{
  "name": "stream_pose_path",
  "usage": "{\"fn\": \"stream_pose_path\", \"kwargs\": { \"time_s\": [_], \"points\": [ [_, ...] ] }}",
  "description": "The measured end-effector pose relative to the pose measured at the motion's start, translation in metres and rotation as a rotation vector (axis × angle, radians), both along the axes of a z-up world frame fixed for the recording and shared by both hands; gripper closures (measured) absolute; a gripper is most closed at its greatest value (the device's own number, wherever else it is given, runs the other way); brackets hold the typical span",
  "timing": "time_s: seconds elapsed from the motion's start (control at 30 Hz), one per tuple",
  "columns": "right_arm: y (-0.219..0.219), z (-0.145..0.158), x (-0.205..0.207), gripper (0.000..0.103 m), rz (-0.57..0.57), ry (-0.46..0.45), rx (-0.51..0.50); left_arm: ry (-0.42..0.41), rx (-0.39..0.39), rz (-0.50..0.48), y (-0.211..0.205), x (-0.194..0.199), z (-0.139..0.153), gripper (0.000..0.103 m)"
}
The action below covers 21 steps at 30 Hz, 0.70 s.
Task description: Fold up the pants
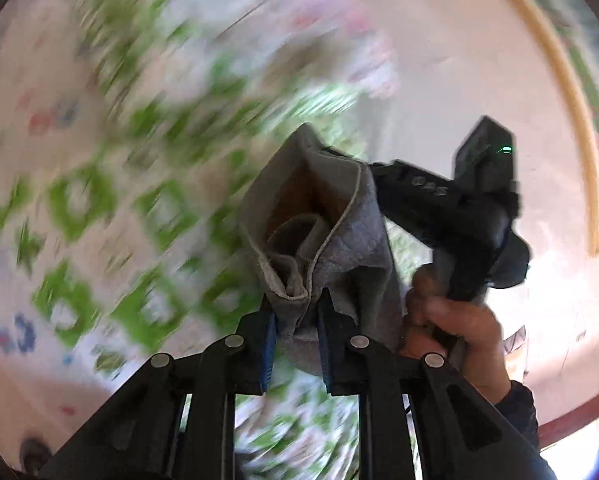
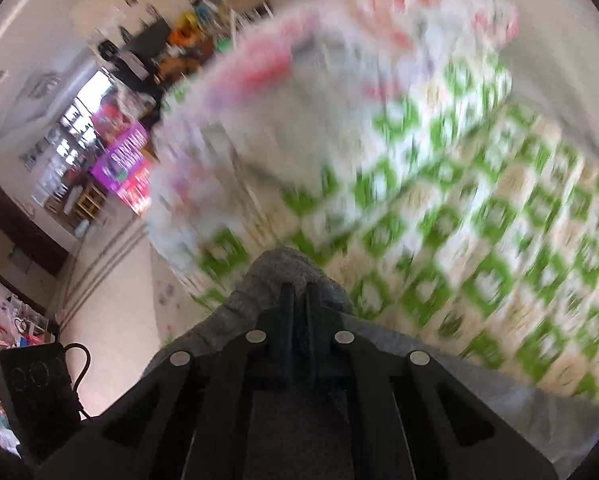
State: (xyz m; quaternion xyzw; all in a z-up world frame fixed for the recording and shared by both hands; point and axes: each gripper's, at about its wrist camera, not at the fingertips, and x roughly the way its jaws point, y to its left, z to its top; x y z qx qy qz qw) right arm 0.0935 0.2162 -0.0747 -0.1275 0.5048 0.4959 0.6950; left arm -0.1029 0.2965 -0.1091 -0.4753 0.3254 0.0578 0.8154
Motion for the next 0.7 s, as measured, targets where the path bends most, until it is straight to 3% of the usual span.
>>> {"fn": "stream_pose_path", "kwargs": {
  "time_s": [0.07,0.17,0.23,0.3,0.33,0.43,0.6,0.7],
  "points": [
    [0.001,-0.023,-0.001,0.093,-0.012,0.033,-0.062,0.022,-0.034,-0.011,0.002,-0.006,-0.010,0.083],
    [-0.014,-0.028,-0.010,0.089,-0.021,0.048,-0.076,0.028,0.079,-0.034,-0.006,-0.015,0.010,0.082],
    [-0.035,-0.014,-0.012,0.079,-0.047,0.041,-0.049,0.009,0.151,-0.039,-0.012,-0.022,0.032,0.082],
    [-0.063,0.005,-0.007,0.056,-0.084,0.028,-0.004,-0.025,0.204,-0.047,-0.018,-0.021,0.052,0.079],
    [-0.081,0.016,-0.004,0.054,-0.112,0.004,0.012,-0.044,0.232,-0.063,-0.024,-0.023,0.064,0.079],
    [-0.126,0.034,0.014,0.053,-0.192,-0.020,0.020,-0.085,0.263,-0.151,-0.044,-0.009,0.086,0.079],
    [-0.197,0.048,0.056,0.053,-0.339,-0.026,-0.014,-0.103,0.297,-0.290,-0.091,0.025,0.089,0.079],
    [-0.228,0.050,0.065,0.053,-0.393,0.004,-0.021,-0.054,0.336,-0.279,-0.102,0.026,0.086,0.079]
  ]
}}
